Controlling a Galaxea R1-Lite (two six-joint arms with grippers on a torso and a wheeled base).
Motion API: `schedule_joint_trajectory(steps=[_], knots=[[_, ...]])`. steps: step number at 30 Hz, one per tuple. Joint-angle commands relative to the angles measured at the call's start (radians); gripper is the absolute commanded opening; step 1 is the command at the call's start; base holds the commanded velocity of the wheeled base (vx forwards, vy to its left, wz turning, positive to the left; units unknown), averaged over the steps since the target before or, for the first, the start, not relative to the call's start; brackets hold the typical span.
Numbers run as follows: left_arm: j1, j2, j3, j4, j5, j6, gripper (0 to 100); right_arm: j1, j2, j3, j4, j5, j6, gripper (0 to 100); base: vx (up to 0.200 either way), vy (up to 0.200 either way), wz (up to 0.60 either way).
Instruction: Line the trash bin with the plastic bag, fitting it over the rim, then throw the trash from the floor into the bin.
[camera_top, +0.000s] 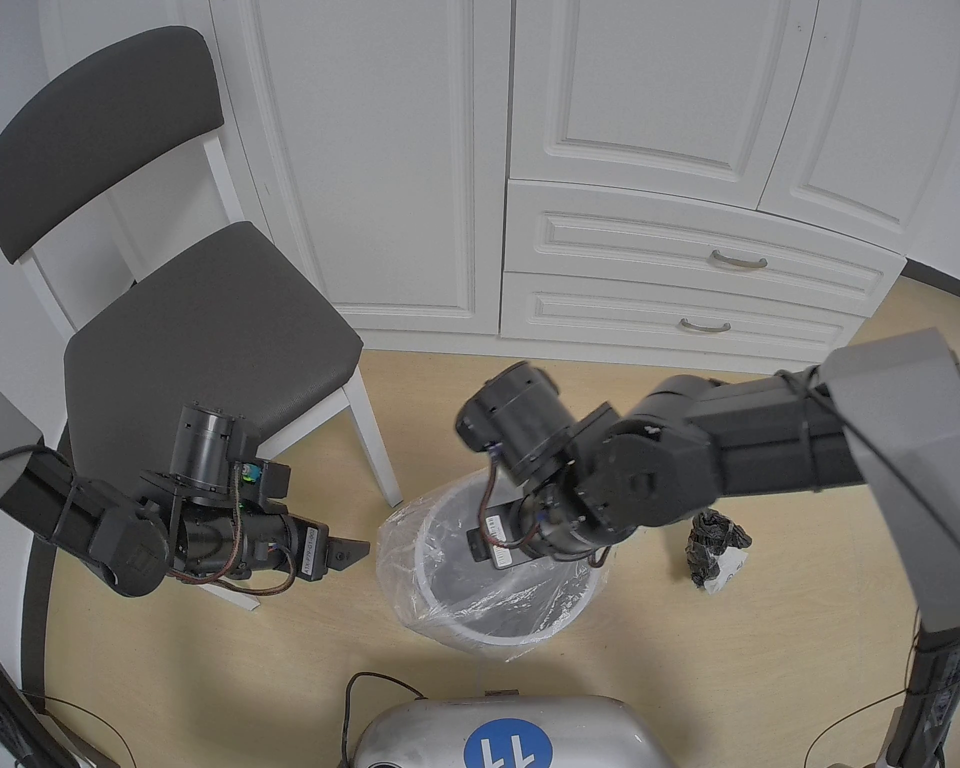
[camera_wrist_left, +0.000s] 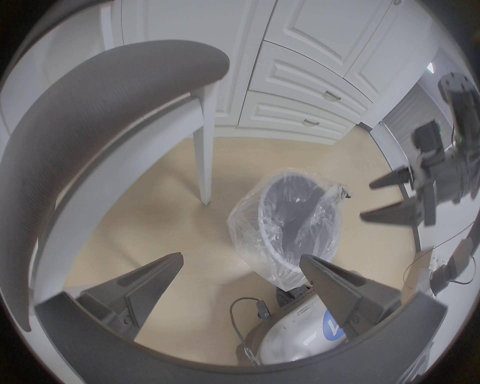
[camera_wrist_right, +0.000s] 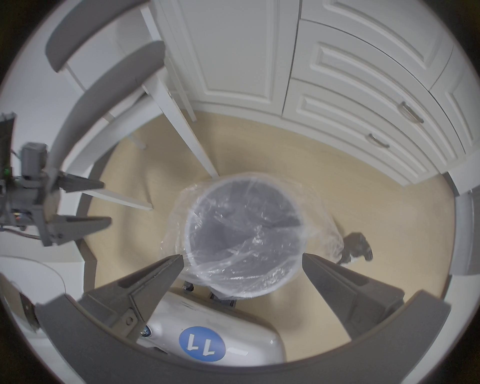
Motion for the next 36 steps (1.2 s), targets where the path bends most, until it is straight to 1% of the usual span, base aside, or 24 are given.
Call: schedule_joint_trajectory(steps=[1,3,8,15,17,18,19,23,33,34,35,36], knots=[[0.059,-0.060,0.001,-0.002,-0.006,0.028,100,0.081,0.224,-0.220,0.180,-0.086,0.144,100,0.000,0.000,0.00],[0.070,-0.061,0.001,-0.009,-0.006,0.034,100,0.081,0.224,-0.220,0.208,-0.084,0.140,100,0.000,0.000,0.00],[0.088,-0.069,0.001,-0.009,-0.007,0.036,100,0.081,0.241,-0.217,0.214,-0.086,0.136,100,0.000,0.000,0.00],[0.099,-0.069,-0.004,-0.009,-0.007,0.036,100,0.063,0.247,-0.218,0.214,-0.087,0.160,100,0.000,0.000,0.00],[0.102,-0.069,-0.005,-0.009,-0.007,0.036,100,0.051,0.267,-0.229,0.214,-0.084,0.205,100,0.000,0.000,0.00],[0.102,-0.069,-0.005,-0.009,-0.009,0.036,100,0.051,0.269,-0.229,0.214,-0.084,0.208,100,0.000,0.000,0.00],[0.104,-0.069,-0.007,-0.012,-0.007,0.036,100,0.035,0.287,-0.261,0.214,-0.073,0.236,100,0.000,0.000,0.00],[0.108,-0.064,0.000,-0.041,-0.009,0.036,100,-0.001,0.347,-0.323,0.216,-0.073,0.292,100,0.000,0.000,0.00],[0.110,-0.058,0.001,-0.052,-0.009,0.036,100,-0.049,0.369,-0.327,0.216,-0.073,0.305,100,0.000,0.000,0.00],[0.113,-0.058,0.001,-0.052,-0.009,0.036,100,-0.051,0.367,-0.326,0.216,-0.075,0.325,100,0.000,0.000,0.00],[0.115,-0.058,0.001,-0.052,-0.009,0.036,100,-0.051,0.366,-0.323,0.216,-0.075,0.329,0,0.000,0.000,0.00],[0.115,-0.060,0.001,-0.052,-0.009,0.036,100,-0.051,0.361,-0.320,0.217,-0.075,0.334,0,0.000,0.000,0.00]])
